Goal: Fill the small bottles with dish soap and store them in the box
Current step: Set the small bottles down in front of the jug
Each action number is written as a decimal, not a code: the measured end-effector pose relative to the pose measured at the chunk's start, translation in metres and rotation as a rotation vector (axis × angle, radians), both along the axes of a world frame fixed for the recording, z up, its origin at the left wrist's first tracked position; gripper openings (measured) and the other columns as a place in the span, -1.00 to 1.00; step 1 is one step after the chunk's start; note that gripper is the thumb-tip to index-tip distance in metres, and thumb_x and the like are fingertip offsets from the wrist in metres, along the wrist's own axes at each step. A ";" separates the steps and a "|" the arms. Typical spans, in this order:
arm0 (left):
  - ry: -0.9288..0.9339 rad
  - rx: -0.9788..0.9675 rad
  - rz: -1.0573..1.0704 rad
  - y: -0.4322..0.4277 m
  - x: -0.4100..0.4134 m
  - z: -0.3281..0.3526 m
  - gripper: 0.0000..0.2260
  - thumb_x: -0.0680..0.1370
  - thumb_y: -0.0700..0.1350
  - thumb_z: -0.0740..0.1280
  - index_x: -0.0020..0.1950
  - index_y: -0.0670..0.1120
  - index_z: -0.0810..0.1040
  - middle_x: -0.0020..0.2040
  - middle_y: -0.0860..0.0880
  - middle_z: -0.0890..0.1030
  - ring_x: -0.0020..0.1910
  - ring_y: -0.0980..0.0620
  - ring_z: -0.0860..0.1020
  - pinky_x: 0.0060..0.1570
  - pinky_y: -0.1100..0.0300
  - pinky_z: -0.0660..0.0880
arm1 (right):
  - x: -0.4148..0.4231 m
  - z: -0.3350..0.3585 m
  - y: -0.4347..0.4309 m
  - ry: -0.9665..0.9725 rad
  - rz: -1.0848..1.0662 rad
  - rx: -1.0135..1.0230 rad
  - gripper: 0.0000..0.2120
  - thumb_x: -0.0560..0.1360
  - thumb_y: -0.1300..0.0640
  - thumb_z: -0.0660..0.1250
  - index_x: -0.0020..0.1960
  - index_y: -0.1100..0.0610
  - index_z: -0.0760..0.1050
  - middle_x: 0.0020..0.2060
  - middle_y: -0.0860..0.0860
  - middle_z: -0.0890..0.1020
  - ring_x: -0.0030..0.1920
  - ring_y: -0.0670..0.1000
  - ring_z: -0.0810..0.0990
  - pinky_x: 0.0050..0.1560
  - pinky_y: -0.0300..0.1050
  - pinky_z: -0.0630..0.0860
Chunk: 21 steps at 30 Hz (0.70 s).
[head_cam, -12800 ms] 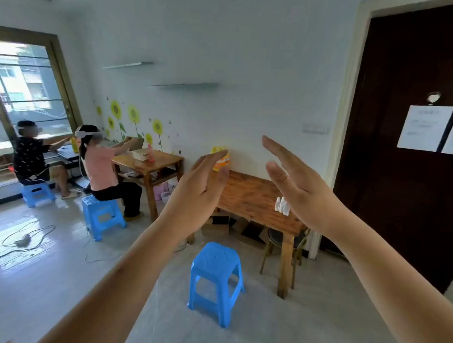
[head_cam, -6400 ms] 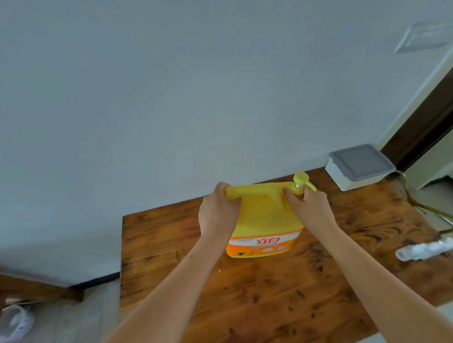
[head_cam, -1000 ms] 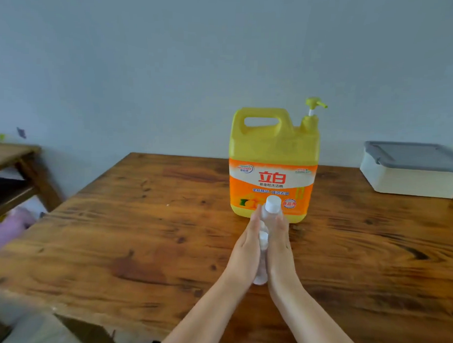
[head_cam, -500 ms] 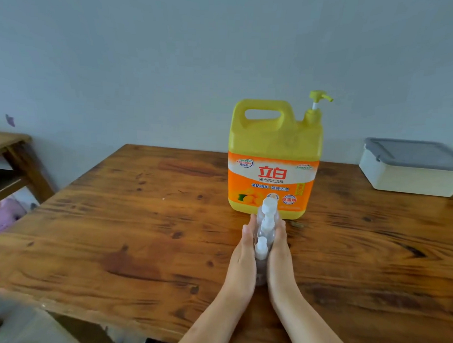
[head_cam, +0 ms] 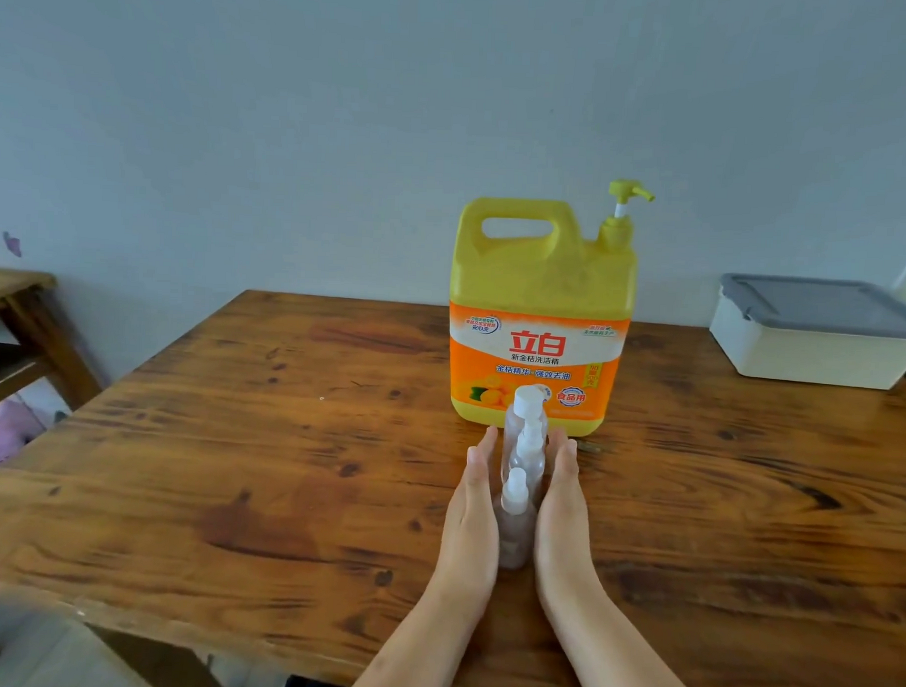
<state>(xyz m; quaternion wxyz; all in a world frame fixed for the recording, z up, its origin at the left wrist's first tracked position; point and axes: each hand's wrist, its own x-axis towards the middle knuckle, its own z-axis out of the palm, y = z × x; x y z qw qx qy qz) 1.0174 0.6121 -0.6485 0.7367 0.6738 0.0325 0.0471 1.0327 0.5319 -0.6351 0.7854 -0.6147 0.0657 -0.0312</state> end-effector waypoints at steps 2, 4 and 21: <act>-0.028 -0.010 0.019 0.000 -0.003 0.003 -0.52 0.56 0.35 -0.03 0.44 0.31 0.34 0.34 0.32 0.47 0.36 0.27 0.41 0.32 0.25 0.37 | -0.001 -0.001 0.001 -0.066 -0.057 -0.111 -0.47 0.56 -0.24 -0.03 0.49 -0.12 0.20 0.39 -0.13 0.39 0.36 -0.06 0.40 0.35 -0.05 0.37; -0.072 0.010 0.064 0.000 -0.005 0.002 -0.53 0.59 0.30 -0.01 0.44 0.24 0.37 0.34 0.28 0.49 0.34 0.27 0.43 0.33 0.23 0.38 | -0.002 -0.002 0.000 -0.149 -0.157 -0.238 -0.49 0.57 -0.21 -0.01 0.47 -0.08 0.24 0.33 -0.17 0.41 0.32 -0.13 0.40 0.23 -0.25 0.37; -0.402 0.461 0.190 0.011 -0.030 0.014 -0.94 0.53 0.06 0.37 -0.03 0.13 0.56 -0.08 0.12 0.54 -0.07 0.02 0.54 -0.22 0.30 0.49 | -0.056 -0.013 -0.011 -0.385 -0.109 -0.634 -0.62 0.52 0.26 0.32 0.05 -0.24 0.40 0.00 -0.31 0.52 0.06 -0.18 0.54 -0.04 -0.33 0.55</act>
